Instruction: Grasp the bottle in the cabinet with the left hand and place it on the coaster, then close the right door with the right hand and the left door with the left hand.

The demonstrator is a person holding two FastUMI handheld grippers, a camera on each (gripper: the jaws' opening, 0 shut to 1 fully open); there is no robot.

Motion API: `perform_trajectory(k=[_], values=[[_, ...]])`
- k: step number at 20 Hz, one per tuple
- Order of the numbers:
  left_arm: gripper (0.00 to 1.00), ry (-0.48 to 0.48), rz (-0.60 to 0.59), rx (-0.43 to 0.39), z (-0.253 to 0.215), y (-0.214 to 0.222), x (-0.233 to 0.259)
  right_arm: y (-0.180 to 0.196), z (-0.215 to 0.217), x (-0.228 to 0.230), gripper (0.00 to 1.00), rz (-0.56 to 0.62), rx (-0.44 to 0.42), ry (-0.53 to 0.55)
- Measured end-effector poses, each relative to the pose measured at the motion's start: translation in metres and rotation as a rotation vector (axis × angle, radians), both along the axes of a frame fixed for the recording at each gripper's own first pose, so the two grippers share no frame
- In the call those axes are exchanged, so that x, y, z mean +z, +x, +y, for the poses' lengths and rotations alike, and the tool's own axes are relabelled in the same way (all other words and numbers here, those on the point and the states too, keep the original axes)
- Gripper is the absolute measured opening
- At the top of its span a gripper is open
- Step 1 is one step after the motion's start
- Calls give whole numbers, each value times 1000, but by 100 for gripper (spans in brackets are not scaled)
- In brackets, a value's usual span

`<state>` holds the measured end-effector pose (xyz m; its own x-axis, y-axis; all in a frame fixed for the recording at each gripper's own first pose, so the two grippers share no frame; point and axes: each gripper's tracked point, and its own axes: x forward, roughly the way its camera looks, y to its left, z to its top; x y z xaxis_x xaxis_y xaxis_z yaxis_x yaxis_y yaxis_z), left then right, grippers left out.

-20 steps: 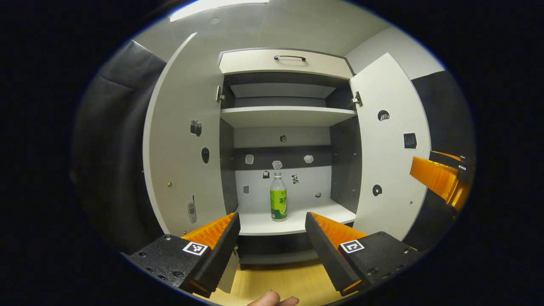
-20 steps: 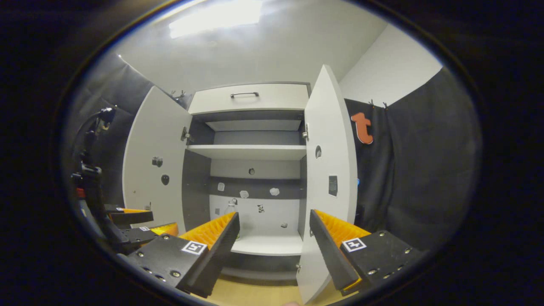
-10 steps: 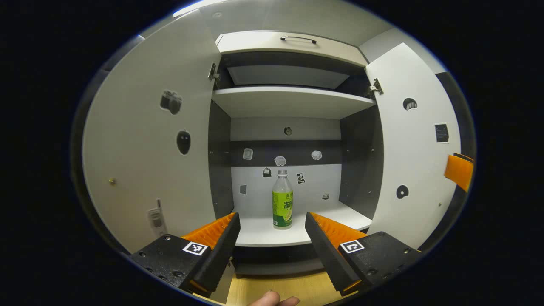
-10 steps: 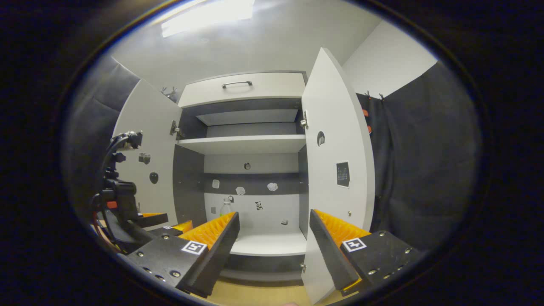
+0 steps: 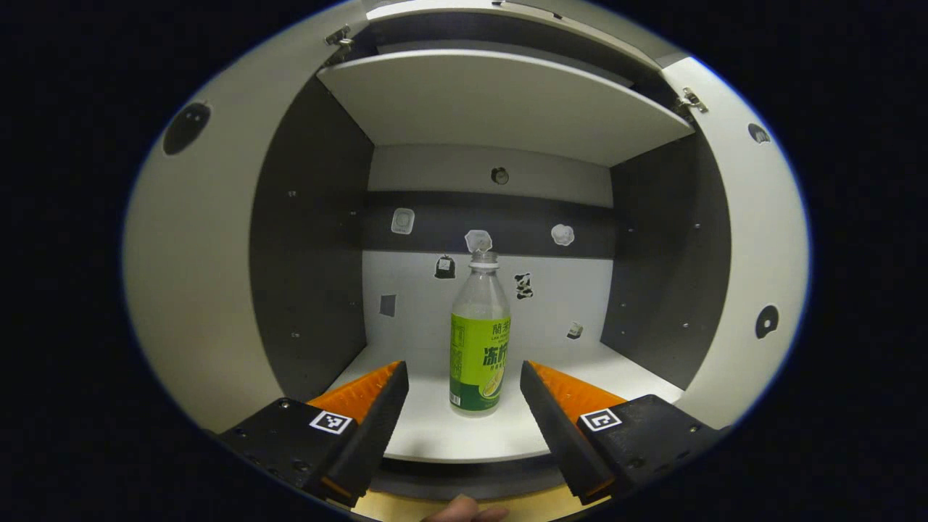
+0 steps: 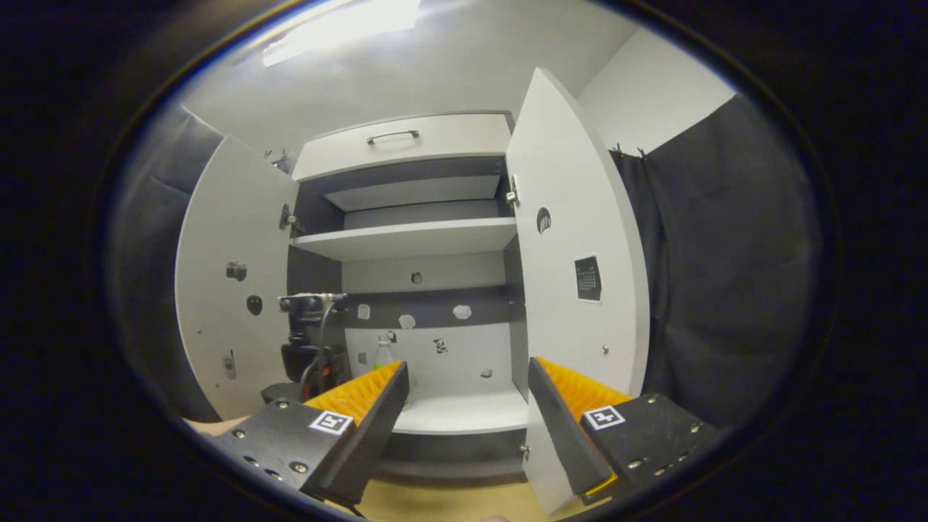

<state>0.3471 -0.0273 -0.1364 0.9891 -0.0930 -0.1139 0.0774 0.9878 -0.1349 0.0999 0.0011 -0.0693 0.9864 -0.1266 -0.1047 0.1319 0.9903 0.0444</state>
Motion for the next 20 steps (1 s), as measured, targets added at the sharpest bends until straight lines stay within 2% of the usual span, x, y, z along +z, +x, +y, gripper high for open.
perform_trajectory(k=[5, 7, 9, 10, 11, 12, 13, 15, 16, 20], values=[[99, 12, -2, -24, -17, 44, -15, -1, 5, -15, 100, 31, 0, -43], [99, -1, 2, -19, -16, 63, -19, -1, 6, -19, 100, 38, 2, -28], [99, 38, -9, 7, -10, 81, -22, -4, 9, -21, 100, 47, 4, 17], [99, 69, -17, 21, -7, 88, -22, -5, 9, -23, 96, 49, 3, 31], [99, 98, -25, 14, -8, 89, -20, -6, 8, -26, 100, 55, -2, 34], [98, 115, -28, -13, -14, 89, -18, -10, 5, -29, 100, 67, -14, 27], [89, 117, -16, -41, -19, 83, -15, -16, 1, -31, 100, 78, -25, 20], [81, 94, -24, -63, -22, 73, -5, -23, 0, -28, 96, 73, -26, 17], [81, 80, -32, -67, -20, 63, 2, -25, 1, -25, 100, 66, -21, 22], [81, 64, -78, -61, -11, 21, 39, -42, 3, -17, 100, 58, -1, 31]])
